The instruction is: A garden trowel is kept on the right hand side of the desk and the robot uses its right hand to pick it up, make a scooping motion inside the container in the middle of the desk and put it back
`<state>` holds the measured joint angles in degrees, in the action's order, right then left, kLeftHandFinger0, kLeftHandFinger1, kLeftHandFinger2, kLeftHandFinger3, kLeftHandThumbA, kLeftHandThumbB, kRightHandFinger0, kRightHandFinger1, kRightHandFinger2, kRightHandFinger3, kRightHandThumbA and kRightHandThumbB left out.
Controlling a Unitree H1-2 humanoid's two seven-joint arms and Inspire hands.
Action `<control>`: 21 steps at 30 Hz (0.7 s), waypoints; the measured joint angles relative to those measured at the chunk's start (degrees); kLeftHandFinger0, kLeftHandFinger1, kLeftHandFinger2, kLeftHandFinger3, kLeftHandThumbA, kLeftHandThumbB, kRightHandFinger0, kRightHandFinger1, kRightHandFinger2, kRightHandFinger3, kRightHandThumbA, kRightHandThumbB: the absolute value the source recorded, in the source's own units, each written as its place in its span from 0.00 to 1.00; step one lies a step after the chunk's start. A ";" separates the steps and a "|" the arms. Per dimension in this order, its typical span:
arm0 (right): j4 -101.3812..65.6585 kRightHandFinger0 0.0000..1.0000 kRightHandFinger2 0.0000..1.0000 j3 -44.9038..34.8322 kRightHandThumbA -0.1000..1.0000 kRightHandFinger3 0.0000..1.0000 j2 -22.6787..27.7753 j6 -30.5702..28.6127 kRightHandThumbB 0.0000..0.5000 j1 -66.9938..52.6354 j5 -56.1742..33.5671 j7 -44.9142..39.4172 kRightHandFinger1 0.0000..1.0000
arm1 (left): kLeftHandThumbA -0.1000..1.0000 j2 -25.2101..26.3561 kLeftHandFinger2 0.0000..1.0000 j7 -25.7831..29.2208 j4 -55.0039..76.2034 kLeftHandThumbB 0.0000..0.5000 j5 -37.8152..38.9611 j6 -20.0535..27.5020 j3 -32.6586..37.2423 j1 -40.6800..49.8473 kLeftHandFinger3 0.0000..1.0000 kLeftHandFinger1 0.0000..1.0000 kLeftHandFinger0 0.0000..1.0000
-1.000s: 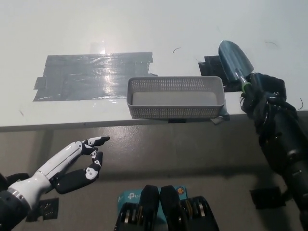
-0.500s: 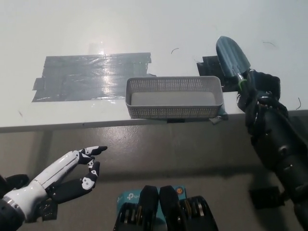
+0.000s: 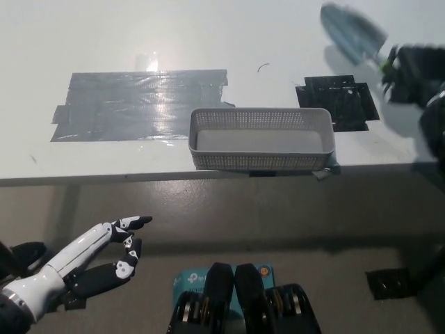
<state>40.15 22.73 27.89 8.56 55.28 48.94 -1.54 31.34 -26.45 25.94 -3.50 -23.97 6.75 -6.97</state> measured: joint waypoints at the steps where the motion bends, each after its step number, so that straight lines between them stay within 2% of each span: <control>1: -0.89 0.00 0.43 0.00 0.00 0.11 0.97 -0.89 0.09 0.20 -0.01 0.04 0.17 | 1.00 0.00 1.00 0.00 -0.02 0.68 0.00 0.02 0.00 0.24 1.00 1.00 1.00; 2: -1.64 0.00 0.42 0.01 0.00 0.10 1.86 -1.62 0.12 0.28 0.00 0.04 0.16 | 1.00 0.00 1.00 0.00 -0.05 0.67 -0.01 0.07 0.01 0.45 1.00 1.00 1.00; 4: -2.69 0.00 0.40 0.10 0.00 0.07 3.26 -3.16 0.13 0.28 0.02 0.20 0.14 | 1.00 0.02 1.00 0.00 -0.06 0.65 -0.07 0.11 0.02 0.83 1.00 1.00 1.00; 6: -3.25 0.00 0.40 0.58 0.00 0.08 4.13 -5.03 0.15 0.28 0.16 0.62 0.14 | 1.00 0.08 1.00 -0.01 -0.06 0.68 -0.23 0.26 0.06 1.25 1.00 1.00 1.00; 8: -3.65 0.00 0.38 1.19 0.00 0.07 4.80 -6.57 0.23 0.28 0.54 1.01 0.11 | 1.00 0.09 1.00 -0.02 -0.06 0.68 -0.34 0.31 0.15 1.56 1.00 1.00 1.00; 10: -4.16 0.00 0.36 1.55 0.00 0.11 5.30 -8.10 0.22 0.27 0.89 1.25 0.09 | 1.00 0.11 1.00 -0.02 -0.06 0.71 -0.47 0.37 0.27 1.68 1.00 1.00 1.00; 11: -4.49 0.00 0.40 1.58 0.00 0.05 5.47 -8.61 0.27 0.27 0.96 1.25 0.12 | 1.00 0.12 1.00 -0.02 -0.05 0.68 -0.59 0.36 0.32 1.68 1.00 1.00 1.00; 13: -5.54 0.00 0.50 2.21 0.00 0.03 6.15 -10.59 0.27 0.27 0.97 0.85 0.17 | 1.00 0.13 1.00 -0.03 -0.06 0.68 -0.89 0.40 0.39 1.68 1.00 1.00 1.00; 14: -5.72 0.00 0.51 2.36 0.00 0.00 6.33 -11.06 0.38 0.27 0.94 0.68 0.19 | 1.00 0.13 1.00 -0.03 -0.06 0.69 -0.94 0.40 0.40 1.68 1.00 1.00 1.00; 15: -6.96 0.00 0.54 2.72 0.00 0.01 7.16 -12.93 0.33 0.14 0.68 -0.05 0.22 | 1.00 0.20 1.00 -0.10 -0.06 0.68 -1.13 0.40 0.46 1.70 1.00 1.00 1.00; 16: -7.54 0.00 0.60 2.89 0.00 0.09 7.56 -14.13 0.32 0.11 0.46 -0.58 0.30 | 1.00 0.30 1.00 -0.20 -0.06 0.68 -1.22 0.40 0.52 1.70 1.00 1.00 1.00; 18: -8.70 0.00 0.55 3.19 0.00 0.10 8.44 -16.48 0.22 -0.07 -0.23 -1.77 0.25 | 1.00 0.38 1.00 -0.36 -0.06 0.67 -1.33 0.40 0.55 1.70 1.00 1.00 1.00; 19: -9.44 0.00 0.53 3.32 0.00 0.33 8.90 -17.71 0.23 -0.31 -0.80 -2.76 0.25 | 1.00 0.40 1.00 -0.42 -0.05 0.67 -1.37 0.40 0.57 1.70 1.00 1.00 1.00; 20: -10.40 0.00 0.43 3.44 0.00 0.38 9.35 -18.78 0.13 -0.67 -1.39 -3.66 0.19 | 1.00 0.43 1.00 -0.44 -0.05 0.67 -1.41 0.40 0.59 1.71 1.00 1.00 1.00; 21: -11.38 0.00 0.35 3.51 0.00 0.34 9.70 -19.60 0.07 -1.06 -1.79 -4.78 0.14 | 1.00 0.48 1.00 -0.46 -0.05 0.70 -1.48 0.40 0.64 1.71 1.00 1.00 1.00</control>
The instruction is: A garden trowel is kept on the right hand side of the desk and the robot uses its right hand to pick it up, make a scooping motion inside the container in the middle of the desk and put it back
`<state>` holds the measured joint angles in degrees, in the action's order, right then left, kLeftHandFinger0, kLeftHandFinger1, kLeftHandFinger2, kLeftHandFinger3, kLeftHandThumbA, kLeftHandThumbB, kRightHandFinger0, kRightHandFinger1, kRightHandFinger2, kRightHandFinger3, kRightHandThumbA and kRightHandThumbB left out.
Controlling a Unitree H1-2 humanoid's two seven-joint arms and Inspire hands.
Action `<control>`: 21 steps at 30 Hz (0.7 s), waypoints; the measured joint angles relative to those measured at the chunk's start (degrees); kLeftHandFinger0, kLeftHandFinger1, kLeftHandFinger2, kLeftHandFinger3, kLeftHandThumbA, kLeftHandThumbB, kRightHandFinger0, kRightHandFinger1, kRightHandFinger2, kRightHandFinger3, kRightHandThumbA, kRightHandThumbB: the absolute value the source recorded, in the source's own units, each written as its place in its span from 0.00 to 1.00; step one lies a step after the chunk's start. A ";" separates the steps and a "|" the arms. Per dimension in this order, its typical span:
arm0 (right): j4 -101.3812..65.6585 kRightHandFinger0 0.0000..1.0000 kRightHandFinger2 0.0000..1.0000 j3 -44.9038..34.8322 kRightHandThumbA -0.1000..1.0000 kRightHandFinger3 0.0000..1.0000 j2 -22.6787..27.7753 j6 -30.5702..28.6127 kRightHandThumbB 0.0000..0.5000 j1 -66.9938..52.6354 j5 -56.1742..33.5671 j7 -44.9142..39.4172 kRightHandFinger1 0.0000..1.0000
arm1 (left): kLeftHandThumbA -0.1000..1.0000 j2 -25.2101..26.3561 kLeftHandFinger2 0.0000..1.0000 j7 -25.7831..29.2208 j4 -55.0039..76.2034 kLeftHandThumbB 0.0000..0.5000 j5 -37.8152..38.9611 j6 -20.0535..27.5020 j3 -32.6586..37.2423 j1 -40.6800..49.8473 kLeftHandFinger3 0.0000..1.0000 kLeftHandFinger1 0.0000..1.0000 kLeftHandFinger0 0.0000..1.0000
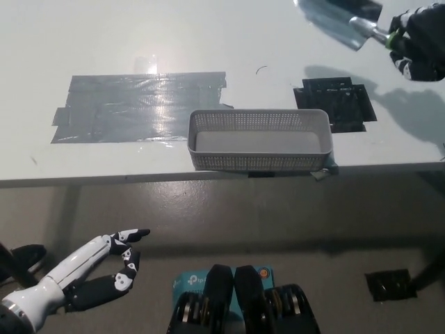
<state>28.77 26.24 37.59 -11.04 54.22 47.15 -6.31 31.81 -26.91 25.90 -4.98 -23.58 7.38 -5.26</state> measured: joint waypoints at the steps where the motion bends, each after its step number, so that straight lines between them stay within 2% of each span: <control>1: -1.35 0.00 0.35 0.24 0.00 0.36 0.46 -0.85 0.04 -0.65 -0.45 -1.16 0.13 | 1.00 0.05 1.00 -0.02 0.00 0.71 -0.05 0.00 0.02 0.03 1.00 1.00 1.00; 2: -3.15 0.00 0.35 0.62 0.00 0.23 0.85 -1.53 0.00 -1.24 -0.76 -2.61 0.11 | 1.00 0.08 1.00 -0.02 0.00 0.70 -0.10 0.00 0.03 0.08 1.00 1.00 1.00; 3: -4.57 0.00 0.40 0.98 0.00 0.24 1.11 -2.08 0.00 -1.79 -0.98 -3.70 0.13 | 1.00 0.10 1.00 -0.02 0.00 0.72 -0.14 0.01 0.04 0.15 1.00 1.00 1.00; 4: -6.23 0.00 0.41 1.38 0.00 0.21 1.32 -3.03 0.00 -2.49 -1.41 -5.02 0.13 | 1.00 0.15 1.00 -0.02 0.00 0.70 -0.24 0.03 0.09 0.26 1.00 1.00 1.00; 5: -7.28 0.00 0.44 1.67 0.00 0.24 1.40 -3.59 0.06 -2.94 -1.72 -6.17 0.15 | 1.00 0.16 1.00 -0.02 -0.01 0.71 -0.29 0.04 0.15 0.29 1.00 1.00 1.00; 6: -8.56 0.00 0.45 1.92 0.00 0.22 1.51 -4.16 0.00 -3.45 -1.95 -7.32 0.16 | 1.00 0.16 0.99 -0.03 -0.01 0.72 -0.30 0.07 0.22 0.29 1.00 1.00 1.00; 7: -10.32 0.00 0.43 2.24 0.00 0.25 1.68 -4.66 0.00 -3.95 -2.15 -8.70 0.14 | 1.00 0.16 1.00 -0.04 -0.01 0.72 -0.30 0.08 0.25 0.29 1.00 1.00 1.00; 9: -13.00 0.00 0.40 2.53 0.00 0.24 2.15 -5.58 0.00 -4.60 -2.50 -10.98 0.11 | 1.00 0.16 1.00 -0.04 -0.02 0.70 -0.35 0.10 0.27 0.30 1.00 1.00 1.00; 10: -14.14 0.00 0.38 2.62 0.00 0.14 2.35 -5.89 0.09 -4.84 -2.70 -12.01 0.09 | 1.00 0.16 1.00 -0.04 -0.04 0.72 -0.34 0.11 0.26 0.29 1.00 1.00 1.00; 11: -15.55 0.00 0.39 2.71 0.00 0.13 2.70 -6.38 0.11 -5.06 -2.92 -13.09 0.09 | 1.00 0.17 1.00 -0.05 -0.03 0.73 -0.34 0.10 0.27 0.28 1.00 1.00 1.00; 13: -17.06 0.00 0.43 2.84 0.00 0.05 3.37 -7.30 0.01 -5.28 -3.19 -14.77 0.10 | 1.00 0.19 1.00 -0.06 -0.04 0.71 -0.34 0.10 0.27 0.28 1.00 1.00 1.00; 14: -17.33 0.00 0.47 2.87 0.00 0.16 3.68 -7.73 0.01 -5.28 -3.28 -15.50 0.14 | 1.00 0.20 1.00 -0.07 -0.04 0.71 -0.33 0.09 0.27 0.27 1.00 1.00 1.00; 15: -17.54 0.00 0.46 2.95 0.00 0.21 4.10 -8.08 0.00 -5.28 -3.31 -16.36 0.14 | 1.00 0.21 1.00 -0.07 -0.04 0.71 -0.31 0.10 0.26 0.25 1.00 1.00 1.00; 16: -17.62 0.00 0.46 3.03 0.00 0.34 4.50 -8.33 0.01 -5.28 -3.34 -17.16 0.15 | 1.00 0.25 1.00 -0.07 -0.04 0.70 -0.29 0.10 0.26 0.25 1.00 1.00 1.00; 17: -17.66 0.00 0.44 3.15 0.00 0.34 5.17 -8.62 0.01 -5.28 -3.37 -18.35 0.13 | 1.00 0.28 0.99 -0.08 -0.04 0.71 -0.23 0.10 0.25 0.25 1.00 1.00 1.00; 18: -17.65 0.00 0.40 3.20 0.00 0.21 5.77 -8.95 0.00 -5.27 -3.37 -19.20 0.10 | 1.00 0.31 1.00 -0.09 -0.04 0.74 -0.20 0.11 0.25 0.25 1.00 1.00 1.00; 19: -17.62 0.02 0.46 3.21 0.00 0.32 6.25 -9.27 0.00 -5.27 -3.36 -19.75 0.16 | 1.00 0.32 0.98 -0.09 -0.04 0.75 -0.19 0.11 0.25 0.26 1.00 1.00 1.00; 21: -17.48 0.00 0.37 3.25 0.00 0.28 7.28 -10.01 0.00 -5.16 -3.21 -21.33 0.08 | 1.00 0.39 0.97 -0.09 -0.03 0.77 -0.13 0.11 0.24 0.26 1.00 1.00 1.00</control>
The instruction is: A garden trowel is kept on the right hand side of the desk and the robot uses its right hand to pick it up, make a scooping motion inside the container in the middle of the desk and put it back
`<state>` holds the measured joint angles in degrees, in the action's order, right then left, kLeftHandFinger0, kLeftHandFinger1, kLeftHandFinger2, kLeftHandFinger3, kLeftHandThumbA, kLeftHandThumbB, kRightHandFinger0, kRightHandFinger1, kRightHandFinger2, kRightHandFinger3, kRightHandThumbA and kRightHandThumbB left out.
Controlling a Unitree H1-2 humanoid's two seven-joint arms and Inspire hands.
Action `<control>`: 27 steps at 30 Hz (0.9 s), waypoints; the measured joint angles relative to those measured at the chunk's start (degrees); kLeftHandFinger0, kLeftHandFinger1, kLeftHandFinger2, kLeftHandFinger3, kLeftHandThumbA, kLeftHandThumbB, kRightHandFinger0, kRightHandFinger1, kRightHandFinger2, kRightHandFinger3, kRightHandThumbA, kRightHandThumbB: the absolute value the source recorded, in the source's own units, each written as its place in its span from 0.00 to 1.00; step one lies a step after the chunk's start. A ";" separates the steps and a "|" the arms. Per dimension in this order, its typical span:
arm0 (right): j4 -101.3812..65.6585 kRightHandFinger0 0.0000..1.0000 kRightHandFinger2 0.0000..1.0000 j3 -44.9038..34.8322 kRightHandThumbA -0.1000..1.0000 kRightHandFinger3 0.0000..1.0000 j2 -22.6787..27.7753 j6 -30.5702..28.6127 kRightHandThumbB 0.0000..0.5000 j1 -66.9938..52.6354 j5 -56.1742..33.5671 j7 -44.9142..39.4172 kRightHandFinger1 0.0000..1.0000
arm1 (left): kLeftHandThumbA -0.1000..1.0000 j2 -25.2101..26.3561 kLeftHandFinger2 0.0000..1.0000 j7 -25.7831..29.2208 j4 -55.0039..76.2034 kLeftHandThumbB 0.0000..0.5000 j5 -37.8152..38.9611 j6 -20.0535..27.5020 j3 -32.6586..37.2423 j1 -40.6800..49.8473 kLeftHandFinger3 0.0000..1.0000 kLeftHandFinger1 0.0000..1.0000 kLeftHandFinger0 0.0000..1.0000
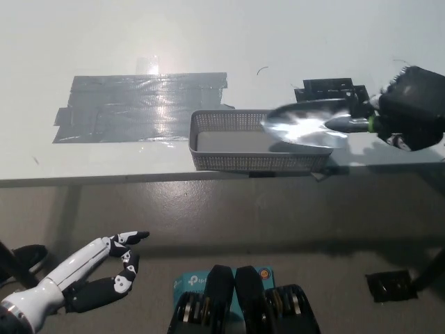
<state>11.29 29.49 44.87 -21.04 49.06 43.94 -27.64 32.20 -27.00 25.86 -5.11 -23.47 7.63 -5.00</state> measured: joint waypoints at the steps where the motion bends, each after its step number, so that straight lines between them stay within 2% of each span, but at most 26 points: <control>1: 0.14 0.00 0.38 0.08 0.00 0.21 0.44 -0.34 0.00 0.31 0.26 -0.72 0.08 | 1.00 0.01 0.97 0.00 0.00 0.78 0.04 0.00 -0.01 0.01 1.00 1.00 1.00; 3: 0.56 0.00 0.41 0.10 0.00 0.18 0.97 -0.89 0.00 1.18 0.56 -1.76 0.09 | 1.00 0.01 0.97 0.00 0.00 0.78 0.11 0.02 -0.03 0.05 1.00 1.00 1.00; 4: 0.71 0.00 0.46 0.09 0.00 0.17 1.21 -1.05 0.00 1.68 0.73 -2.23 0.10 | 1.00 0.01 0.97 0.00 0.00 0.78 0.15 0.03 -0.04 0.07 1.00 1.00 1.00; 5: 0.88 0.00 0.49 0.08 0.00 0.08 1.48 -1.35 0.00 2.51 0.94 -2.80 0.11 | 1.00 0.01 0.98 0.00 0.00 0.80 0.16 0.05 -0.04 0.09 1.00 1.00 1.00; 6: 1.22 0.00 0.53 0.11 0.00 0.07 1.65 -1.67 0.03 3.28 1.14 -3.26 0.13 | 1.00 0.02 0.98 0.00 0.01 0.81 0.15 0.05 -0.02 0.09 1.00 1.00 1.00; 7: 1.91 0.00 0.54 0.15 0.00 0.04 1.80 -2.19 0.00 4.33 1.27 -3.75 0.15 | 1.00 0.03 0.97 -0.01 0.01 0.81 0.15 0.05 0.00 0.09 1.00 1.00 1.00; 8: 2.51 0.00 0.57 0.27 0.00 0.05 1.91 -2.57 0.00 5.21 1.39 -4.24 0.17 | 1.00 0.04 0.98 -0.01 0.01 0.79 0.14 0.04 0.01 0.09 1.00 1.00 1.00; 10: 3.77 0.00 0.57 0.91 0.00 0.05 2.11 -3.26 0.00 7.53 1.58 -5.07 0.18 | 1.00 0.09 0.98 -0.02 0.02 0.79 0.13 0.03 0.02 0.09 1.00 1.00 1.00; 12: 4.38 0.00 0.53 1.53 0.00 0.08 2.17 -3.74 0.11 9.45 1.66 -5.58 0.15 | 1.00 0.14 0.99 -0.03 0.03 0.78 0.13 0.02 0.03 0.05 1.00 1.00 1.00; 13: 4.44 0.00 0.51 2.47 0.00 0.06 2.31 -3.93 0.10 10.30 1.75 -5.59 0.13 | 1.00 0.17 0.99 -0.05 0.03 0.81 0.13 -0.02 0.03 0.05 1.00 1.00 1.00; 14: 4.35 0.00 0.49 3.15 0.00 0.12 2.35 -4.09 0.08 10.90 1.84 -5.63 0.11 | 1.00 0.20 1.00 -0.07 0.03 0.79 0.13 -0.03 0.04 0.05 1.00 1.00 1.00; 15: 4.18 0.00 0.44 3.99 0.00 0.14 2.35 -4.33 0.04 11.49 1.99 -5.64 0.08 | 1.00 0.25 1.00 -0.15 0.03 0.79 0.12 -0.06 0.07 0.02 1.00 1.00 1.00; 18: 3.65 0.00 0.41 5.17 0.00 0.10 2.32 -4.64 0.00 11.87 2.19 -5.64 0.07 | 1.00 0.25 0.99 -0.37 0.03 0.80 0.10 -0.10 0.19 -0.04 1.00 1.00 1.00; 20: 3.67 0.00 0.40 7.44 0.00 0.03 2.30 -4.79 0.00 12.48 2.44 -5.61 0.04 | 1.00 0.26 1.00 -0.67 0.05 0.76 0.08 -0.23 0.32 -0.11 1.00 1.00 1.00; 21: 3.72 0.00 0.47 8.78 0.00 0.10 2.30 -4.83 0.03 12.87 2.51 -5.55 0.09 | 1.00 0.26 1.00 -0.80 0.09 0.74 0.08 -0.32 0.37 -0.22 1.00 1.00 1.00; 22: 3.81 0.00 0.44 10.43 0.00 0.08 2.31 -4.90 0.06 13.40 2.56 -5.52 0.08 | 1.00 0.26 1.00 -0.91 0.14 0.74 0.09 -0.44 0.38 -0.39 1.00 1.00 1.00; 23: 3.83 0.00 0.45 11.50 0.00 0.09 2.29 -5.01 0.05 13.77 2.64 -5.52 0.09 | 1.00 0.26 1.00 -0.93 0.22 0.75 0.11 -0.60 0.38 -0.63 1.00 1.00 1.00; 24: 3.90 0.00 0.42 12.48 0.00 0.02 2.25 -5.08 0.00 14.27 2.80 -5.52 0.07 | 1.00 0.26 1.00 -0.93 0.31 0.75 0.09 -0.75 0.38 -0.80 1.00 1.00 1.00; 25: 4.01 0.00 0.41 13.64 0.00 0.00 2.22 -5.17 0.00 14.76 3.01 -5.51 0.06 | 1.00 0.26 1.00 -0.94 0.51 0.74 0.09 -0.87 0.40 -1.01 1.00 1.00 1.00; 27: 4.20 0.00 0.45 15.66 0.00 0.00 2.22 -5.33 0.00 15.91 3.56 -5.43 0.06 | 1.00 0.34 1.00 -0.95 0.78 0.75 0.02 -0.93 0.48 -1.40 1.00 1.00 1.00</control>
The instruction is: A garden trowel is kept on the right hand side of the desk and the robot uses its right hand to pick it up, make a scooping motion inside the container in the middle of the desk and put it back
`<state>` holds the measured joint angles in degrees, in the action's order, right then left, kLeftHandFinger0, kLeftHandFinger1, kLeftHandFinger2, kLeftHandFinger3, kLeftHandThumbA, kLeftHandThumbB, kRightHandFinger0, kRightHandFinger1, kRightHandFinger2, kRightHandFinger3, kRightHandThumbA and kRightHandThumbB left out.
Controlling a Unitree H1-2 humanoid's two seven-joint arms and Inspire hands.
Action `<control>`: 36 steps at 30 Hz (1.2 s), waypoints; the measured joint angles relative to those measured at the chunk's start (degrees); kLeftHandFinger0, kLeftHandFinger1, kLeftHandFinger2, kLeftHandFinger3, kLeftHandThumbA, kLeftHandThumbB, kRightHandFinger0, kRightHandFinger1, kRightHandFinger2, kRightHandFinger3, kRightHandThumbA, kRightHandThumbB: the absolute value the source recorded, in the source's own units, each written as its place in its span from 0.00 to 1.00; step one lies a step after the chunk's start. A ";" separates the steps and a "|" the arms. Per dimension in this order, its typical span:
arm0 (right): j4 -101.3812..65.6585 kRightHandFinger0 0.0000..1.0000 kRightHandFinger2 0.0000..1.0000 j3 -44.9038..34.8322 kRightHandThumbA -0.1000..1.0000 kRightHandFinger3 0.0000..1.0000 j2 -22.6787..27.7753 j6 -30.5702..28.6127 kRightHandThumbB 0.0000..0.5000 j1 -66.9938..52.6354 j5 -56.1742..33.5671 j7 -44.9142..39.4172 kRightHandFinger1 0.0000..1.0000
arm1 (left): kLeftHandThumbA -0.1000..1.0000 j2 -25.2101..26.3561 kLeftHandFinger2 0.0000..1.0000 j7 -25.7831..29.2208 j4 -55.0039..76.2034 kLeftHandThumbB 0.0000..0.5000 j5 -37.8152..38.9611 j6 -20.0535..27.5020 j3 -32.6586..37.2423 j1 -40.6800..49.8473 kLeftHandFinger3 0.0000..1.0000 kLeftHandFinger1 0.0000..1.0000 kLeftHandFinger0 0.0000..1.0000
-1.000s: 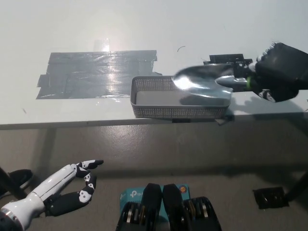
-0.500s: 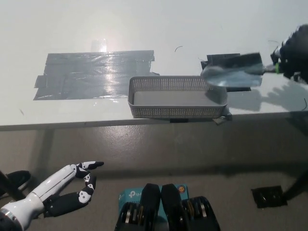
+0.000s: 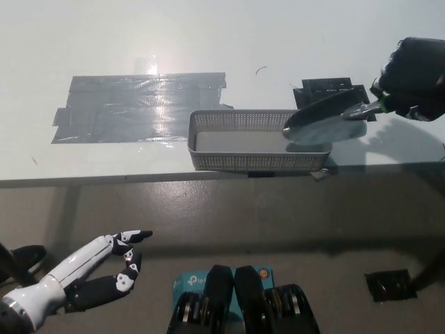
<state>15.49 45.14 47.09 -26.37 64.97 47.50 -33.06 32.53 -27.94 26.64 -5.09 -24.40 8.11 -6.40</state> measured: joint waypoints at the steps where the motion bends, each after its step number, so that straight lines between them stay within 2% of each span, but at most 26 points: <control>1: 0.20 0.00 0.47 0.72 0.00 0.00 0.00 -0.05 0.00 0.47 0.11 0.15 0.07 | 1.00 0.10 1.00 0.00 0.19 0.76 -0.03 -0.11 0.05 -0.23 1.00 1.00 1.00; 3: 0.55 0.00 0.50 1.25 0.02 0.03 0.03 -0.13 0.00 0.86 0.21 0.42 0.11 | 1.00 0.31 1.00 0.00 0.77 0.75 -0.08 -0.39 0.07 -0.57 1.00 1.00 1.00; 5: 0.90 0.00 0.56 1.29 0.08 0.21 0.09 -0.19 0.02 0.86 0.32 0.71 0.18 | 1.00 0.37 1.00 -0.01 1.09 0.76 -0.08 -0.52 0.06 -0.71 1.00 1.00 1.00; 7: 1.88 0.00 0.54 1.06 0.09 0.20 0.09 -0.31 0.00 0.86 0.93 0.73 0.19 | 1.00 0.43 0.99 -0.01 1.20 0.76 -0.10 -0.70 0.10 -0.72 1.00 1.00 1.00; 9: 2.70 0.00 0.56 0.56 0.04 0.43 0.09 -0.33 0.00 0.86 1.93 0.50 0.22 | 1.00 0.48 0.99 -0.01 1.44 0.77 -0.11 -0.92 0.10 -0.71 1.00 1.00 1.00; 10: 3.40 0.01 0.52 0.10 0.01 0.49 0.03 -0.32 0.04 0.88 2.73 0.08 0.22 | 1.00 0.48 0.99 -0.01 1.55 0.75 -0.10 -1.02 0.10 -0.71 1.00 1.00 1.00; 11: 3.92 0.00 0.48 -0.13 0.01 0.51 -0.05 -0.25 0.03 0.94 3.20 -0.57 0.20 | 1.00 0.48 0.98 -0.01 1.61 0.75 -0.10 -1.06 0.10 -0.68 1.00 1.00 1.00; 12: 4.53 0.01 0.38 -0.20 0.03 0.56 -0.36 0.19 0.02 1.21 3.94 -1.78 0.17 | 1.00 0.48 0.98 -0.01 1.68 0.72 -0.10 -1.11 0.10 -0.61 1.00 1.00 1.00; 13: 4.86 0.01 0.26 -0.17 0.07 0.56 -0.72 0.72 0.01 1.47 4.71 -3.02 0.11 | 1.00 0.48 0.98 -0.01 1.69 0.68 -0.10 -1.13 0.15 -0.58 1.00 1.00 1.00; 15: 5.04 0.00 0.16 -0.17 0.10 0.63 -1.50 1.26 0.00 1.97 5.64 -5.16 0.02 | 1.00 0.48 0.99 -0.01 1.70 0.64 -0.10 -1.13 0.21 -0.59 1.00 1.00 1.00; 16: 5.00 0.00 0.14 -0.26 0.09 0.64 -2.35 1.72 0.00 2.42 6.46 -6.79 0.01 | 1.00 0.48 0.99 -0.01 1.79 0.64 -0.10 -1.14 0.27 -0.60 1.00 1.00 1.00; 17: 4.94 0.09 0.26 -0.37 0.18 0.70 -2.83 2.08 0.00 2.66 6.88 -7.72 0.15 | 1.00 0.48 1.00 -0.01 1.90 0.64 -0.10 -1.17 0.34 -0.63 1.00 1.00 1.00; 18: 4.76 0.11 0.25 -0.53 0.23 0.69 -3.31 2.48 0.00 2.78 7.37 -8.76 0.16 | 1.00 0.48 1.00 -0.01 2.01 0.64 -0.10 -1.18 0.40 -0.63 1.00 1.00 1.00; 19: 4.44 0.05 0.20 -0.65 0.24 0.68 -3.93 2.89 0.00 2.96 8.06 -10.02 0.10 | 1.00 0.48 1.00 -0.01 2.18 0.63 -0.11 -1.21 0.46 -0.62 1.00 1.00 1.00; 20: 4.27 0.01 0.15 -0.72 0.26 0.61 -4.51 3.10 0.00 3.09 8.53 -10.71 0.03 | 1.00 0.48 0.99 -0.02 2.32 0.64 -0.12 -1.24 0.49 -0.62 1.00 1.00 1.00; 22: 3.96 0.00 0.10 -0.76 0.27 0.52 -5.79 3.40 0.00 3.24 9.69 -11.96 0.00 | 1.00 0.49 0.98 -0.02 2.83 0.62 -0.13 -1.29 0.60 -0.65 1.00 1.00 1.00; 23: 3.85 0.00 0.17 -0.81 0.27 0.47 -6.40 3.44 0.00 3.26 10.07 -12.40 0.05 | 1.00 0.49 0.98 -0.03 2.96 0.62 -0.15 -1.35 0.68 -0.70 1.00 1.00 1.00; 24: 3.65 0.00 0.23 -0.95 0.28 0.54 -7.09 3.46 0.00 3.27 10.36 -12.91 0.09 | 1.00 0.48 0.99 -0.03 3.07 0.61 -0.23 -1.43 0.78 -0.75 1.00 1.00 1.00; 26: 3.26 0.00 0.31 -1.15 0.26 0.53 -7.99 3.50 0.00 3.27 10.68 -13.51 0.12 | 1.00 0.48 1.00 -0.06 3.16 0.64 -0.27 -1.51 0.90 -0.91 1.00 1.00 1.00; 28: 2.53 0.00 0.33 -1.60 0.18 0.53 -9.40 3.48 0.00 3.27 11.26 -13.98 0.08 | 1.00 0.49 1.00 -0.38 3.19 0.64 -0.26 -1.61 0.91 -1.22 1.00 1.00 1.00; 29: 2.33 0.00 0.35 -1.77 0.18 0.54 -9.83 3.47 0.00 3.28 11.42 -14.03 0.10 | 1.00 0.48 0.99 -0.46 3.19 0.66 -0.27 -1.64 0.92 -1.35 1.00 1.00 1.00; 30: 2.11 0.05 0.39 -1.95 0.24 0.57 -10.28 3.46 0.00 3.28 11.52 -14.08 0.17 | 1.00 0.48 0.99 -0.53 3.19 0.65 -0.27 -1.67 0.94 -1.56 1.00 1.00 1.00; 31: 1.91 0.06 0.39 -2.05 0.25 0.58 -10.70 3.39 0.00 3.29 11.60 -14.13 0.18 | 1.00 0.48 0.99 -0.59 3.19 0.65 -0.26 -1.69 0.94 -1.70 1.00 1.00 1.00; 32: 1.67 0.00 0.33 -2.12 0.32 0.54 -10.99 3.34 0.00 3.29 11.65 -14.23 0.13 | 1.00 0.48 1.00 -0.69 3.19 0.65 -0.24 -1.71 0.94 -1.85 1.00 1.00 1.00; 34: 1.09 0.00 0.29 -2.31 0.40 0.51 -11.29 3.24 0.00 3.29 11.67 -14.26 0.08 | 1.00 0.48 1.00 -0.87 3.21 0.60 -0.25 -1.73 0.93 -2.30 1.00 1.00 1.00; 36: 0.41 0.00 0.27 -2.56 0.37 0.49 -11.29 3.15 0.00 3.29 11.68 -14.25 0.05 | 1.00 0.48 1.00 -0.99 3.26 0.60 -0.24 -1.74 0.90 -2.63 1.00 1.00 1.00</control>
<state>15.91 42.59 35.80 -23.22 68.26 59.17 -47.32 33.02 -28.93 29.89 -5.33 -26.14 9.02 -9.02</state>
